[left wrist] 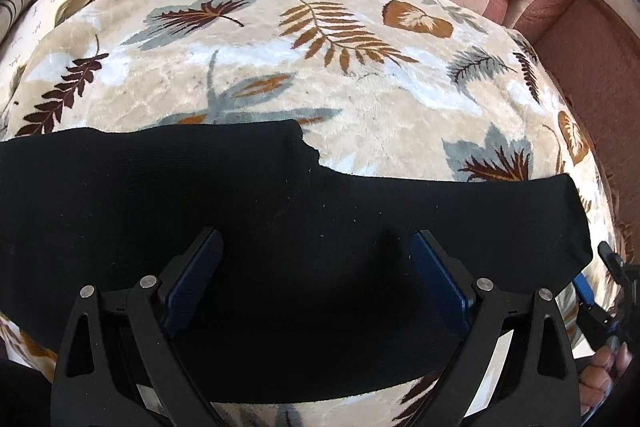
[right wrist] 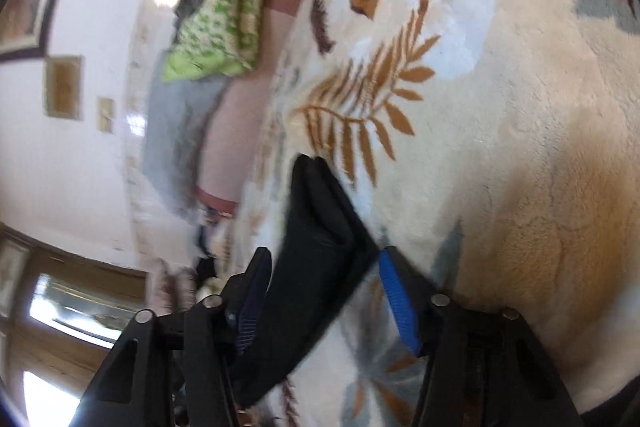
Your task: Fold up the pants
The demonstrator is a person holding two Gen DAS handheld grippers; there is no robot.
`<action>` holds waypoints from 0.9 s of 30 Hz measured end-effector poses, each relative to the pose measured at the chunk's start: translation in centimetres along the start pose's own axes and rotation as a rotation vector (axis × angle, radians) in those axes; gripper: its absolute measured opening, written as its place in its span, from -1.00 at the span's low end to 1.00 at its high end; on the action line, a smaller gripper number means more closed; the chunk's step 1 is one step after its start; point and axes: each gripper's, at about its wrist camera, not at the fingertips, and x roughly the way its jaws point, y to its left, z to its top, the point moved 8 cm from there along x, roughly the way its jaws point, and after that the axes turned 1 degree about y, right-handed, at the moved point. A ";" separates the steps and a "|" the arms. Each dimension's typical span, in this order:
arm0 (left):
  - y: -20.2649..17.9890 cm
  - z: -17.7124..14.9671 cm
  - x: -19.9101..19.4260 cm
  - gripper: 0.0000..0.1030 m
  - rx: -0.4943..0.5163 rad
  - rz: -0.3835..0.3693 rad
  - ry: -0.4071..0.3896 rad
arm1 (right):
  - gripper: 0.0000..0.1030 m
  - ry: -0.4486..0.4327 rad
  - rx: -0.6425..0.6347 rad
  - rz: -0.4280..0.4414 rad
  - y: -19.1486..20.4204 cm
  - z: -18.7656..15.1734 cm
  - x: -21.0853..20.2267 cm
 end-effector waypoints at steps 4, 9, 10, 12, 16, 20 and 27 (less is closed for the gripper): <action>0.0 0.0 0.1 0.84 0.006 0.006 0.000 | 0.05 0.026 0.062 -0.035 -0.3 0.7 0.9; -0.1 0.0 0.0 0.84 0.002 0.004 0.000 | 0.00 0.069 0.030 -0.051 0.0 0.7 1.5; -0.1 0.0 0.0 0.84 0.001 0.001 -0.001 | -0.12 0.056 0.032 -0.051 -0.1 1.0 1.6; -0.1 0.0 0.0 0.84 0.000 -0.003 -0.001 | -0.42 0.039 0.026 -0.065 -0.5 1.0 1.6; -0.1 0.0 0.1 0.84 -0.003 0.000 -0.001 | -0.65 0.016 0.040 -0.068 -1.4 0.8 1.2; -0.1 0.0 0.1 0.84 -0.002 -0.001 -0.002 | -0.65 -0.010 0.046 -0.054 -1.4 0.7 1.1; 0.7 0.5 -0.3 0.84 -0.080 -0.079 -0.005 | -0.62 -0.038 0.055 -0.035 -1.1 0.6 0.9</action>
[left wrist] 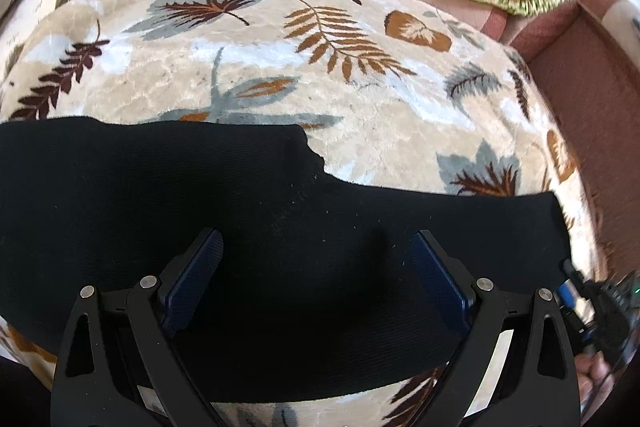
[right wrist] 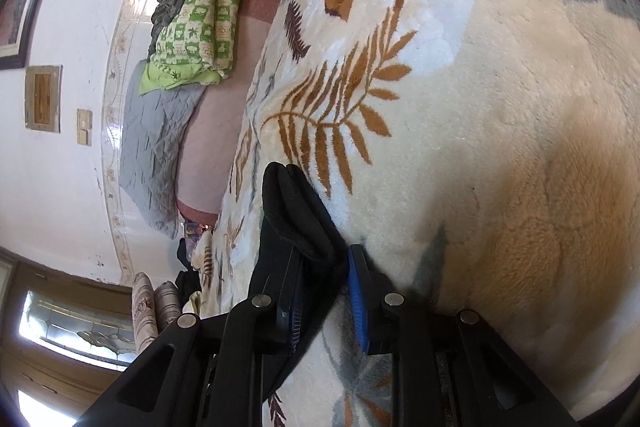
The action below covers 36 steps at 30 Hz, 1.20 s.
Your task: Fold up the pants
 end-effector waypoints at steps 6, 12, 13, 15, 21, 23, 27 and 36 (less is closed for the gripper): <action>0.1 0.1 -0.2 0.84 -0.017 -0.025 -0.002 | -0.83 -0.007 -0.145 -0.055 1.5 -0.4 -0.2; 1.0 0.9 -1.2 0.84 -0.070 -0.038 -0.010 | -0.83 -0.051 -0.596 -0.122 9.0 -4.0 0.3; 1.2 1.0 -1.4 0.84 -0.075 -0.038 -0.017 | -0.83 -0.039 -0.624 -0.093 9.9 -4.9 0.6; 2.3 1.5 -2.3 0.84 -0.099 -0.020 -0.049 | -0.83 0.010 -0.659 -0.024 11.6 -7.1 1.9; 7.1 3.2 -5.9 0.84 -0.242 0.046 -0.164 | -0.83 0.186 -0.603 0.091 14.8 -12.5 6.6; 8.9 3.5 -7.2 0.84 -0.302 0.060 -0.207 | -0.83 0.230 -0.605 0.122 16.1 -14.2 8.0; 11.3 3.5 -8.5 0.84 -0.370 0.070 -0.238 | -0.84 0.292 -0.676 0.152 18.2 -18.0 10.2; 13.8 3.0 -9.0 0.84 -0.408 0.072 -0.233 | -0.84 0.406 -0.800 0.097 17.5 -25.0 14.8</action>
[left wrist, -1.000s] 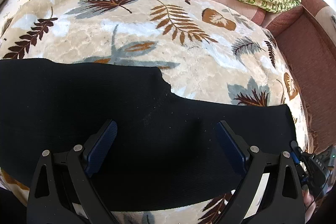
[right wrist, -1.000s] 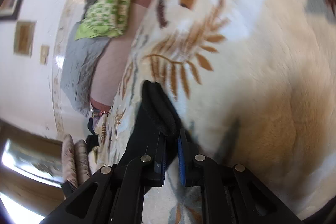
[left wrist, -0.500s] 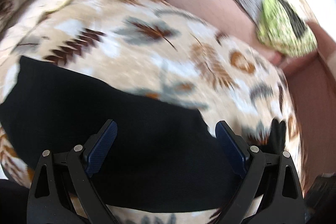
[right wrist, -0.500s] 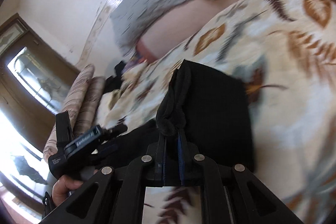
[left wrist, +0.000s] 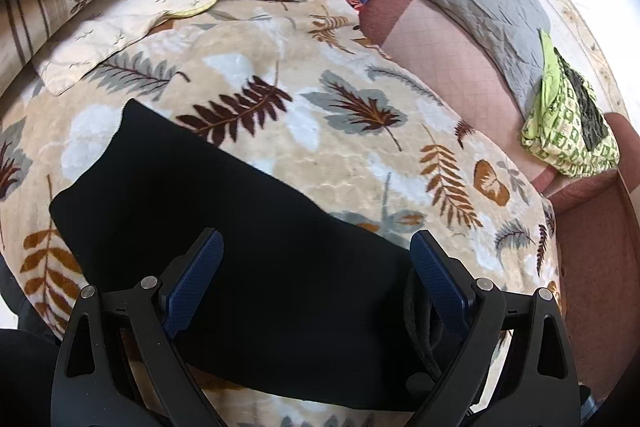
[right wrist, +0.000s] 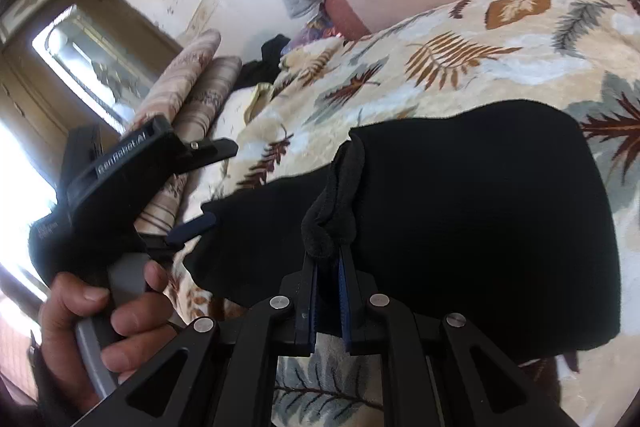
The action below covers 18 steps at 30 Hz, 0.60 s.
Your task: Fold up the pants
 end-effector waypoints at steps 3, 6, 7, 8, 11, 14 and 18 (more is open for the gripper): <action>0.1 0.0 0.0 0.84 0.000 0.002 0.000 | -0.84 0.015 -0.014 -0.017 -0.1 -0.2 0.7; -0.1 -0.2 0.2 0.84 0.009 -0.001 0.007 | -0.83 0.044 -0.023 -0.037 -0.8 -1.2 1.6; -0.3 -0.3 0.2 0.84 0.013 -0.002 0.008 | -0.83 0.036 -0.034 -0.032 -0.8 -1.4 1.7; -0.5 -0.4 0.2 0.84 0.021 -0.005 0.010 | -0.83 0.026 -0.052 -0.031 -0.8 -1.5 1.7; -2.0 -0.8 0.2 0.84 0.068 -0.021 0.007 | -0.79 0.001 -0.070 -0.005 -0.7 -1.6 1.8; -3.5 -1.3 0.1 0.84 0.109 -0.054 0.003 | -0.65 -0.002 -0.075 0.026 -0.6 -2.1 1.1; -5.7 -2.0 -0.2 0.84 0.170 -0.125 0.009 | -0.43 0.079 -0.102 0.064 0.5 -2.9 -0.9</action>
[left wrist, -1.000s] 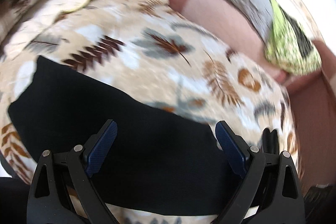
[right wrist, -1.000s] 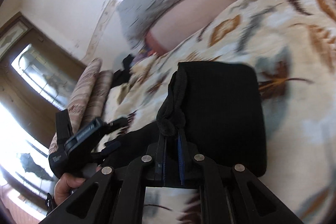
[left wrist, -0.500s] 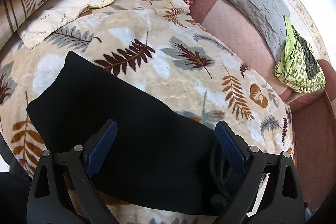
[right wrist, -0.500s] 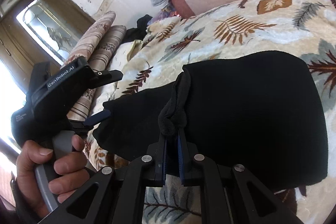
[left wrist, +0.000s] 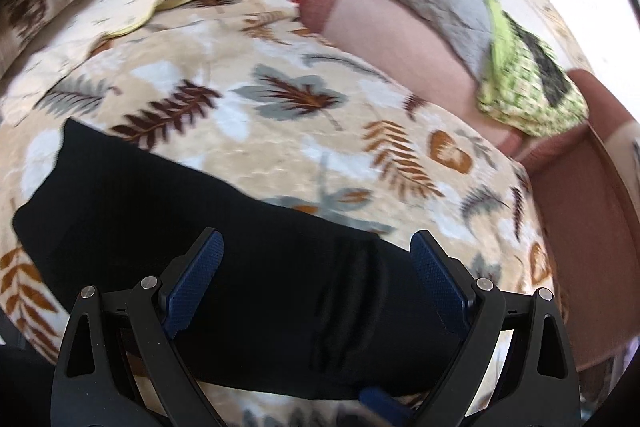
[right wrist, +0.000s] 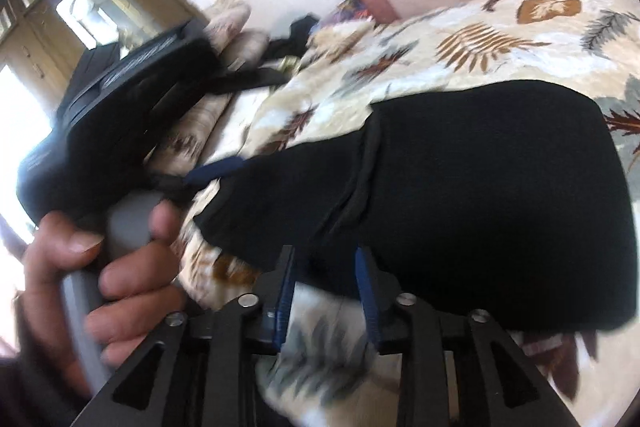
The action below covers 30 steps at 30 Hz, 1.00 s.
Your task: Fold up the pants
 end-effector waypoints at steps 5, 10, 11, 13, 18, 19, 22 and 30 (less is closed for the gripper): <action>-5.8 -2.5 0.6 0.84 0.242 -0.122 0.060 | -0.43 0.031 -0.075 -0.175 -2.1 -0.4 -6.4; -8.6 -8.3 4.1 0.63 0.433 -0.131 0.269 | -0.43 -0.006 0.006 -0.461 -10.2 2.7 -12.0; -8.2 -9.0 4.7 0.55 0.447 -0.097 0.294 | -0.43 0.009 0.004 -0.449 -10.8 3.1 -12.0; -7.4 -10.2 5.3 0.47 0.506 -0.031 0.311 | -0.43 0.036 -0.062 -0.469 -11.5 4.4 -11.2; -6.9 -10.9 4.6 0.47 0.515 0.004 0.271 | -0.43 0.059 -0.239 -0.357 -9.8 6.6 -8.3; -6.8 -10.9 4.4 0.47 0.508 0.005 0.267 | -0.43 0.061 -0.287 -0.346 -9.4 6.9 -7.4; -6.7 -11.0 4.6 0.47 0.504 0.013 0.268 | -0.40 0.170 -0.303 -0.376 -10.5 6.5 -3.2; -6.7 -10.8 4.6 0.47 0.478 0.002 0.254 | -0.37 0.070 -0.278 -0.334 -10.3 7.9 -4.4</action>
